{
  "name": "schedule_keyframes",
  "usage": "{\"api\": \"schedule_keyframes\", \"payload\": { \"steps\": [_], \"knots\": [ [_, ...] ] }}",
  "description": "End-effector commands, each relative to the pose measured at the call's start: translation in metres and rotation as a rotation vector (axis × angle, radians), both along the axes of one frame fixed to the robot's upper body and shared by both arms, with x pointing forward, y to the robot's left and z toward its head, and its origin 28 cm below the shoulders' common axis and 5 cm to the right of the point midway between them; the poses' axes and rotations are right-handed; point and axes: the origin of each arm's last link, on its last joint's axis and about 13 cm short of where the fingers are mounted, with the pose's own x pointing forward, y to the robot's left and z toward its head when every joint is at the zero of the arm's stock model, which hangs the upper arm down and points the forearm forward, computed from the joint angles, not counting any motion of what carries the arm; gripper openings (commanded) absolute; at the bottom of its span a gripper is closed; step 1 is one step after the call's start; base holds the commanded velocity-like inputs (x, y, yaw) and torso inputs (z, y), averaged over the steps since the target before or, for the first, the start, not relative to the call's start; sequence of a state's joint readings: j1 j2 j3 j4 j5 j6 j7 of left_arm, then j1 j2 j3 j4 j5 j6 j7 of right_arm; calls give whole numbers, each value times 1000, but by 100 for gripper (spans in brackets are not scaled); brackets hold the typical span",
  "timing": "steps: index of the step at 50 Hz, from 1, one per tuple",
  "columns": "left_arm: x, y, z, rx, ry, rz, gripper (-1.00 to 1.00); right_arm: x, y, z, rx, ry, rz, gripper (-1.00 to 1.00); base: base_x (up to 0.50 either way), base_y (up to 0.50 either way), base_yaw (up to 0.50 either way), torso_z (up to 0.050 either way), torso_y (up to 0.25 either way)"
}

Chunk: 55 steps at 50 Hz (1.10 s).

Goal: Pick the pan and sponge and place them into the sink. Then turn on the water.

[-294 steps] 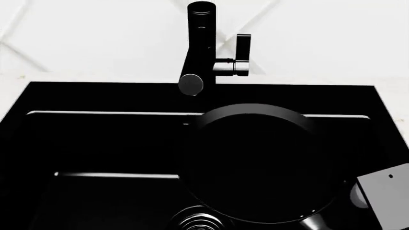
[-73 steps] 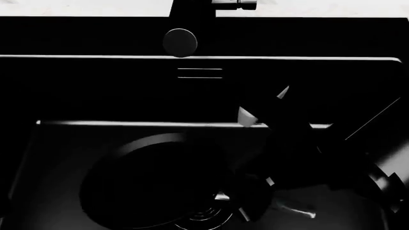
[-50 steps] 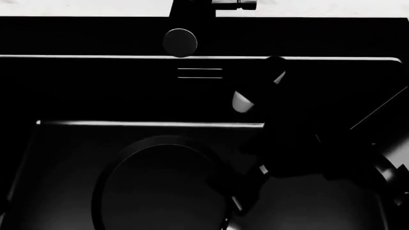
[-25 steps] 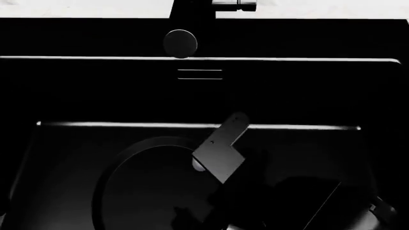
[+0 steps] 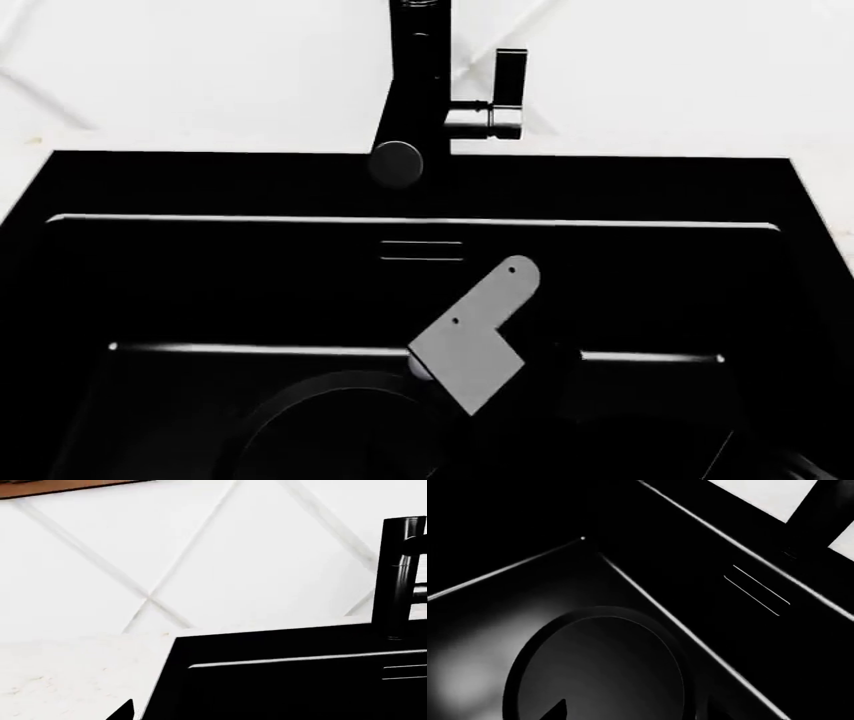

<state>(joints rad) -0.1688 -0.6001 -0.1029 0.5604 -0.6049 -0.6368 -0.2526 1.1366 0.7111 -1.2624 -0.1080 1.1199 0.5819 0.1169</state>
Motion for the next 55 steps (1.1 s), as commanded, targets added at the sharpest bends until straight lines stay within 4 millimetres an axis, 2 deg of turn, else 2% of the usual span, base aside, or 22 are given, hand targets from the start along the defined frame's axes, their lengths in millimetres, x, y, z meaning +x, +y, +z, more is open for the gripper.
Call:
{"api": "schedule_keyframes", "payload": {
  "steps": [1,5,6,7,22,30,36,41,52,55],
  "knots": [
    [0,3,0,0,1,-2,100,-9,-3,3,36,-30,-41,100,0,0,0,0,250],
    [0,0,-1,3,1,-1,100,-16,-7,7,49,-53,-74,100,0,0,0,0,250],
    [1,0,-2,0,3,-4,100,-40,-23,23,60,-96,-168,100,0,0,0,0,250],
    [1,0,-2,-1,3,-4,100,-46,-22,26,67,-106,-156,100,0,0,0,0,250],
    [1,-2,0,-25,6,13,100,-64,-33,42,67,-154,-218,100,0,0,0,0,164],
    [2,2,3,-43,23,31,100,-79,-42,48,161,-237,-296,100,0,0,0,0,0],
    [2,2,6,-40,33,32,100,-89,-50,50,233,-315,-432,100,0,0,0,0,0],
    [2,4,7,-39,44,45,100,-102,-57,51,218,-329,-542,100,0,0,0,0,0],
    [-2,9,17,-63,124,239,100,-109,-58,55,204,-333,-611,100,0,0,0,0,0],
    [-3,11,25,-67,118,314,100,-107,-57,55,210,-335,-613,100,0,0,0,0,0]
  ]
}}
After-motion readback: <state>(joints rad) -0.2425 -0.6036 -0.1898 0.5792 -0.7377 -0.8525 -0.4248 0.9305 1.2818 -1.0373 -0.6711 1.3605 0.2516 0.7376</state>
